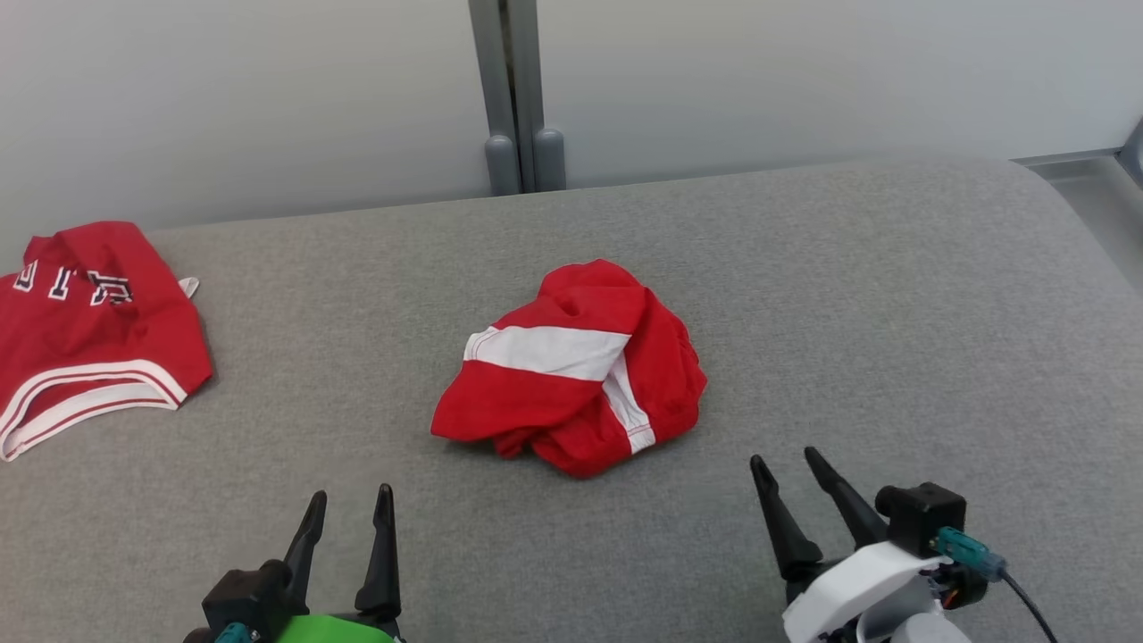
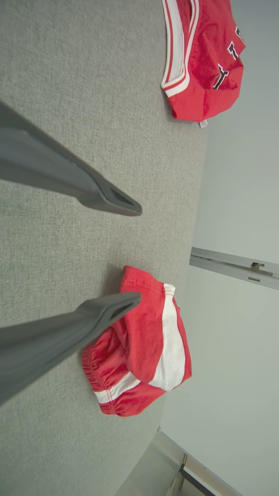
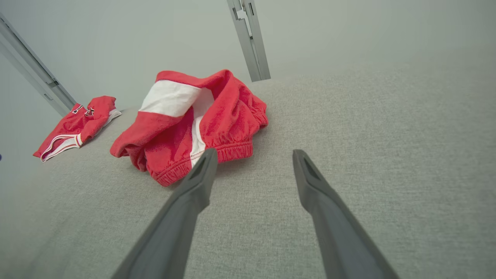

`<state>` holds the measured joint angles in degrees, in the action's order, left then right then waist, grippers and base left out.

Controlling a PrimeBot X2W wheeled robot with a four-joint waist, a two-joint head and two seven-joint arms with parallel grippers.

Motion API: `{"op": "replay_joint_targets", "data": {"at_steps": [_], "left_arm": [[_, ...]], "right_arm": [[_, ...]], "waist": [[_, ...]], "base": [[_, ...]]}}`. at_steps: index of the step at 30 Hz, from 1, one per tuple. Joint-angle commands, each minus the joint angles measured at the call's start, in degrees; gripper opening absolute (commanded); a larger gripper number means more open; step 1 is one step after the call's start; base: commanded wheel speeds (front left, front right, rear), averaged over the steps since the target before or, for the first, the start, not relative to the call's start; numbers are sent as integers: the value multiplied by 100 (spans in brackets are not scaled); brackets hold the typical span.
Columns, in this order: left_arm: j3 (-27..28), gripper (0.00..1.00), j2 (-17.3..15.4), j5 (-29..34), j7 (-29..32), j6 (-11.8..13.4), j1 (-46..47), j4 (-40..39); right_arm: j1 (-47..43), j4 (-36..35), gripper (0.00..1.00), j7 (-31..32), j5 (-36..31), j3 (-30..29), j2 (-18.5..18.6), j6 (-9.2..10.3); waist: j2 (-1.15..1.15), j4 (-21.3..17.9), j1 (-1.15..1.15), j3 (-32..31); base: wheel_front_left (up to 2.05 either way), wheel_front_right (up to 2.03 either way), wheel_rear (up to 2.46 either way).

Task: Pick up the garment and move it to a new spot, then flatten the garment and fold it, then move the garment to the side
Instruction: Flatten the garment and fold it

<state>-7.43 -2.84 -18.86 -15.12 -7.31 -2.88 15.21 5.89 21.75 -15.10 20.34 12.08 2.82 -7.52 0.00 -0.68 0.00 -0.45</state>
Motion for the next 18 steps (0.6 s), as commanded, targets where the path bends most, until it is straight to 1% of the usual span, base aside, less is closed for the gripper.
{"op": "replay_joint_targets", "data": {"at_steps": [1,6,12,18], "left_arm": [[-3,100,-10,9,-5,-25,106,-8],[-29,100,-11,15,-5,-19,199,-35],[-68,100,-11,-32,-5,-20,306,-54],[-108,100,-10,-63,-5,-20,395,-56]], "right_arm": [[123,209,100,-10,224,164,18,6],[661,970,100,-10,781,730,20,6],[1203,1588,100,-10,1139,1041,18,6],[1577,2043,100,-11,1433,1319,22,6]], "waist": [[0,208,0,122],[0,547,0,363],[0,893,0,621],[0,1094,0,773]], "base": [[0,0,0],[0,0,0],[0,0,0],[0,0,0]]}}
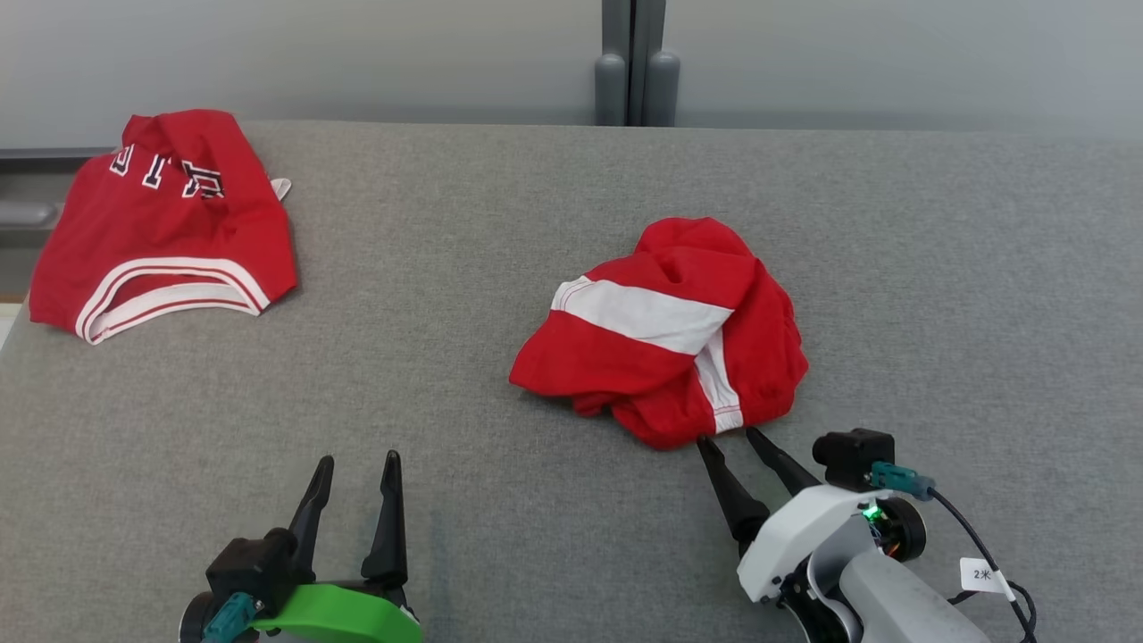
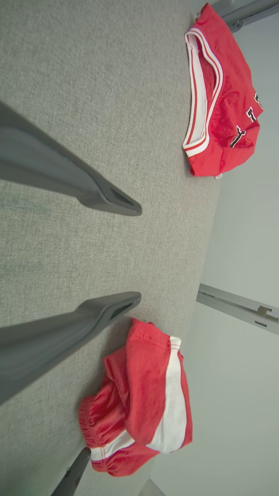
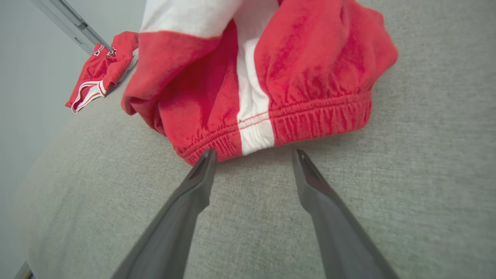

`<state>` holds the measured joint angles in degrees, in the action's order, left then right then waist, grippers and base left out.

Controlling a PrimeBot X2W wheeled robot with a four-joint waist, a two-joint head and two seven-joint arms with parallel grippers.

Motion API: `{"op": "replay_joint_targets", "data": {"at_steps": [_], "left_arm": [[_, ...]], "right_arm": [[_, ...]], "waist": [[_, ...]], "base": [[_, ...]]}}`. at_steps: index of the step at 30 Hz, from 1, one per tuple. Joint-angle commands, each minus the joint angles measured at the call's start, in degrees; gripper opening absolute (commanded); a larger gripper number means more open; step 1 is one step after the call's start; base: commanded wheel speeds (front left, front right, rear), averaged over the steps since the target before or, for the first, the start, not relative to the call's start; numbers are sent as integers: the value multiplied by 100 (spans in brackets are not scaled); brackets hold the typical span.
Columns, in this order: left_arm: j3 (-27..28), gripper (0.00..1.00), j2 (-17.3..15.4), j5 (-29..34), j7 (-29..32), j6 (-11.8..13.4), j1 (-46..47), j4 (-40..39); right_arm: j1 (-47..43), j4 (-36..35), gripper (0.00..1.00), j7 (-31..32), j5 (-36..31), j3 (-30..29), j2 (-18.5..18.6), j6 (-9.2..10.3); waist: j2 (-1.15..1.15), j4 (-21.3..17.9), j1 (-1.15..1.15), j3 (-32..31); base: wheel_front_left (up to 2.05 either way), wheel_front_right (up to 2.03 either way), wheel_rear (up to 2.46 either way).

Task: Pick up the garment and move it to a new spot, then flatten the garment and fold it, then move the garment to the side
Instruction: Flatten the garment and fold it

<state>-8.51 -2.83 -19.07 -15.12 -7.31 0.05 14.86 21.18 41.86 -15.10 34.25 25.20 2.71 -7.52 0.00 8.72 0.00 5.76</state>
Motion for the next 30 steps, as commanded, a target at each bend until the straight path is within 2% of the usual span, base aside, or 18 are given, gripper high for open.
{"op": "replay_joint_targets", "data": {"at_steps": [1,12,13,15,16,18,21,23,24,30], "left_arm": [[0,100,-11,-45,-5,-20,108,-25],[36,100,-11,-48,-5,9,144,-48],[33,100,-11,-49,-5,11,150,-41],[28,100,-11,-46,-5,10,161,-28],[30,100,-11,-44,-5,10,166,-24],[38,100,-11,-37,-5,10,177,-19],[72,100,-11,-9,-5,8,160,-21],[81,100,-11,21,-5,5,145,-12],[80,100,-11,21,-5,4,146,-10],[-37,100,-11,-84,-5,-14,334,30]], "right_arm": [[88,65,100,-10,80,25,32,6],[138,-515,100,-10,42,-160,33,6],[135,-546,95,-10,41,-156,32,6],[144,-543,56,-10,10,-124,32,6],[159,-526,46,-10,-3,-112,31,6],[227,-519,33,-10,-74,-139,31,6],[201,-585,22,-10,-42,-205,31,6],[159,-627,4,-10,-69,-193,31,6],[140,-641,0,-10,-94,-191,31,6],[60,-705,0,-10,-416,-211,32,6]], "waist": [[0,167,0,166],[0,111,0,278],[0,94,0,279],[0,71,0,280],[0,65,0,281],[0,52,0,282],[0,5,0,266],[0,-48,0,249],[0,-77,0,238],[0,-308,0,167]], "base": [[0,0,0],[0,0,0],[0,0,0],[0,0,0],[0,0,0],[0,0,0],[0,0,0],[0,0,0],[0,0,0],[0,0,0]]}}
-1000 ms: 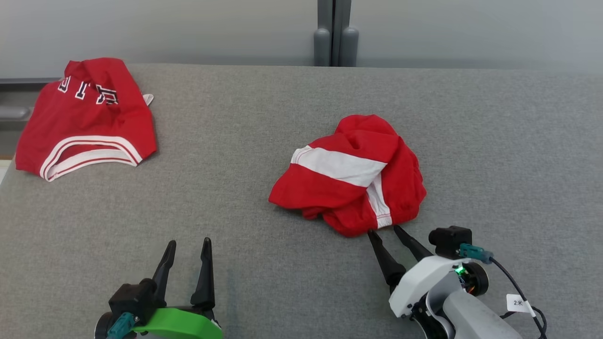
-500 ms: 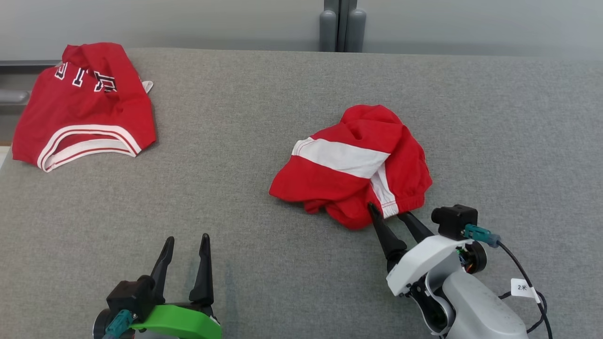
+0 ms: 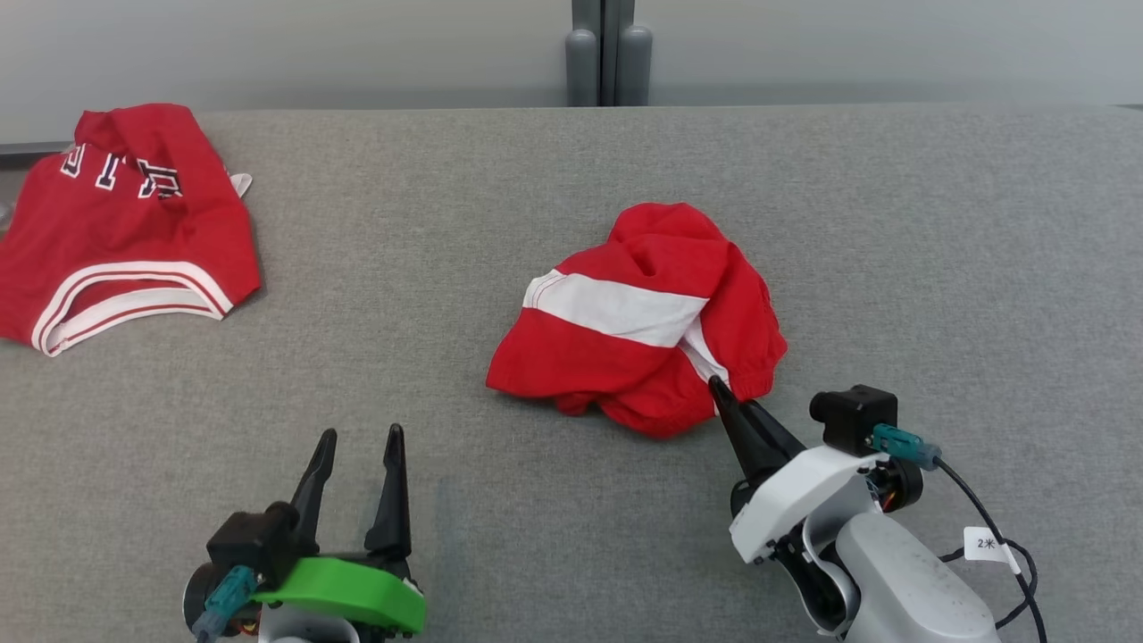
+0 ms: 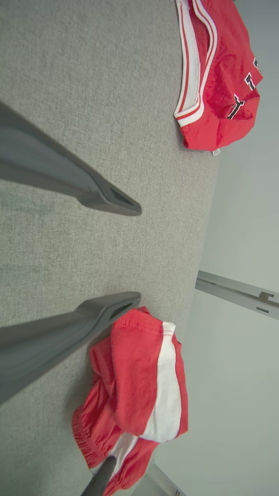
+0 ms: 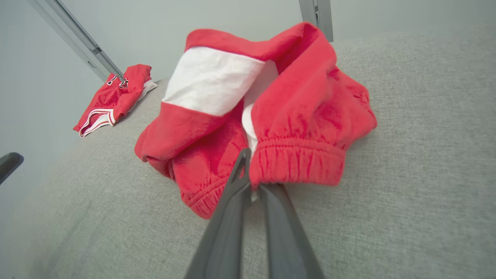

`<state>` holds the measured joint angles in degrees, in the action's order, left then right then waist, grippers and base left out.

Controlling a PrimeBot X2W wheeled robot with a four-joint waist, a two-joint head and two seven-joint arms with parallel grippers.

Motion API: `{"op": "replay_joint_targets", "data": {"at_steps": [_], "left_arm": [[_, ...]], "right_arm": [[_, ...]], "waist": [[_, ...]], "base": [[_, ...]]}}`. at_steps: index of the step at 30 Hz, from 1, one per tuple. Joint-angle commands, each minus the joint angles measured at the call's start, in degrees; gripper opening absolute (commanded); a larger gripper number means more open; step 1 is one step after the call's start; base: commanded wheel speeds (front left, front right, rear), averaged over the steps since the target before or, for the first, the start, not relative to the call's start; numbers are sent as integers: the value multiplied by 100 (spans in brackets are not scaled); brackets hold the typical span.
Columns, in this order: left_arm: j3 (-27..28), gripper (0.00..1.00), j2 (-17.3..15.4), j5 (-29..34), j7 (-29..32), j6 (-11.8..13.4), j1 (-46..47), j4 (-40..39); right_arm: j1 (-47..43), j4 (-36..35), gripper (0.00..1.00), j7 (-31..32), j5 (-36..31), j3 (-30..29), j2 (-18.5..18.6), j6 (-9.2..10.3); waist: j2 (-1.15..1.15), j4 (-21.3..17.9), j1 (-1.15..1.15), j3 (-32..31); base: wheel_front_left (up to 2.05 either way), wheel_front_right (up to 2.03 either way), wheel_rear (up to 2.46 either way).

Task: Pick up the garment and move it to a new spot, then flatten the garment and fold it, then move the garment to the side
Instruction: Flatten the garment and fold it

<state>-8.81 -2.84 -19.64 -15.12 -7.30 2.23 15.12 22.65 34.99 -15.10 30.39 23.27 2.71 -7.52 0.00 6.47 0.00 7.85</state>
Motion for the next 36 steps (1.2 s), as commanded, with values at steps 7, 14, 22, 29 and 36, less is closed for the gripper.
{"op": "replay_joint_targets", "data": {"at_steps": [7,14,22,29,36], "left_arm": [[-738,100,-197,-571,76,-27,971,554],[-1959,100,-749,-2004,1218,-26,2154,1095],[-3086,100,-1264,-3189,1952,-26,2996,1253],[-3674,100,-1419,-3707,1917,-26,3418,1520],[-4230,100,-1586,-4292,1770,-25,3673,1268]], "right_arm": [[-59,86,0,-10,-599,-198,32,6],[46,226,0,-10,-1221,-186,28,6],[126,248,0,-10,-1445,-69,30,6],[208,219,0,-10,-1507,-43,31,6],[222,181,0,-10,-1528,-108,30,6]], "waist": [[0,-376,0,-101],[0,-588,0,8],[0,-741,0,280],[0,-820,0,453],[0,-823,0,541]], "base": [[0,0,0],[0,0,0],[0,0,0],[0,0,0],[0,0,0]]}}
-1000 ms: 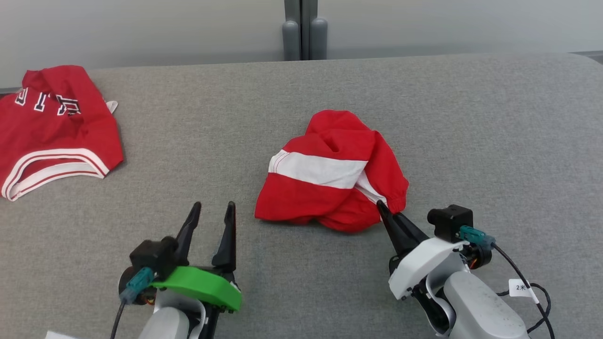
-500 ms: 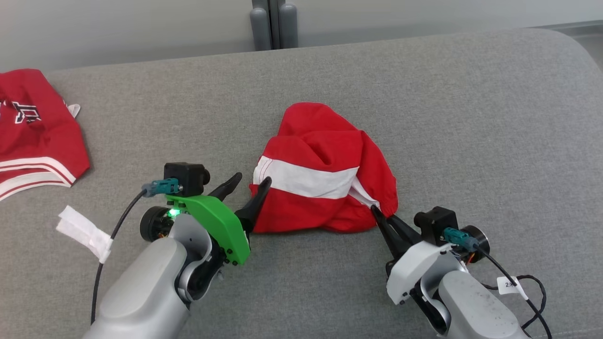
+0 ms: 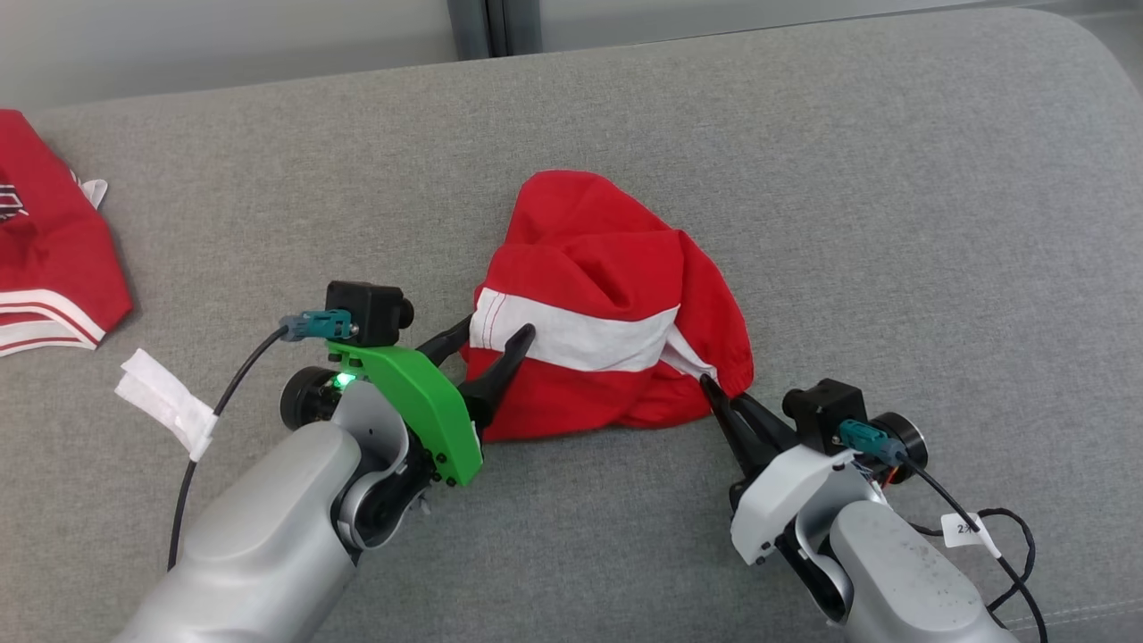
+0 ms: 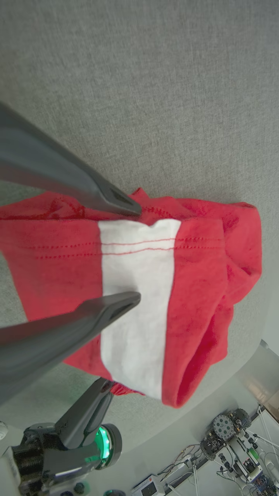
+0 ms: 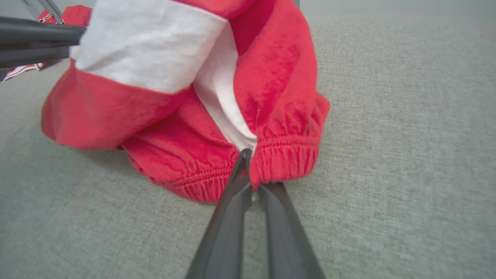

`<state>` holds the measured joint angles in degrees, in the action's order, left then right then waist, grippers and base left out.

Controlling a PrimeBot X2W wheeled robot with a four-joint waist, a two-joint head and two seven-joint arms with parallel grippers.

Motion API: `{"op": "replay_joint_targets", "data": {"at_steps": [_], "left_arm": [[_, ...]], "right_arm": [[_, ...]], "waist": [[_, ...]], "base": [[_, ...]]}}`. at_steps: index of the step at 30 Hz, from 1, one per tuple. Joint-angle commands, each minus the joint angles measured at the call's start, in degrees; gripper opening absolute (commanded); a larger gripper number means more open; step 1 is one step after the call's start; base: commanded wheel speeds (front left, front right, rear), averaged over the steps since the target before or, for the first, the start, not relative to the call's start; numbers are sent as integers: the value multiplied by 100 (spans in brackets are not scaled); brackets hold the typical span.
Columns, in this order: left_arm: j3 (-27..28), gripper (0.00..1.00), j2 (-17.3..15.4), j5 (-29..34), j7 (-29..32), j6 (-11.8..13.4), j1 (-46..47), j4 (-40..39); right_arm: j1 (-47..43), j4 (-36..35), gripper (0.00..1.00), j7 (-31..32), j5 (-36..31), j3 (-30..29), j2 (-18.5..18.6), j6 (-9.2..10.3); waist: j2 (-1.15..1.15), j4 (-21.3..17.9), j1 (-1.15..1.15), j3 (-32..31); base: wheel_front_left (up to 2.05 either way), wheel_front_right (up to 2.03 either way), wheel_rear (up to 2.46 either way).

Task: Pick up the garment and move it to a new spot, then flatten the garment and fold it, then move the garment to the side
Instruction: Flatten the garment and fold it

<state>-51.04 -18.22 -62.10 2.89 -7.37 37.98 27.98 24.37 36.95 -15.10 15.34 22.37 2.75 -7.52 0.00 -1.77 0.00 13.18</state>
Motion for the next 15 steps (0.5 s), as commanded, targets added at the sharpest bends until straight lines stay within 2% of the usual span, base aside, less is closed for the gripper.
{"op": "replay_joint_targets", "data": {"at_steps": [1,8,15], "left_arm": [[-61,100,-66,-102,-83,-19,125,-68],[-496,100,-281,-306,-491,-19,305,-349],[-937,100,-408,-436,-591,-19,391,-465]], "right_arm": [[50,-21,0,-10,-22,-28,25,6],[4,-38,0,-10,-34,-79,24,6],[-7,-57,0,-10,3,-67,24,6]], "waist": [[0,3,0,15],[0,45,0,33],[0,64,0,47]], "base": [[0,0,0],[0,0,0],[0,0,0]]}}
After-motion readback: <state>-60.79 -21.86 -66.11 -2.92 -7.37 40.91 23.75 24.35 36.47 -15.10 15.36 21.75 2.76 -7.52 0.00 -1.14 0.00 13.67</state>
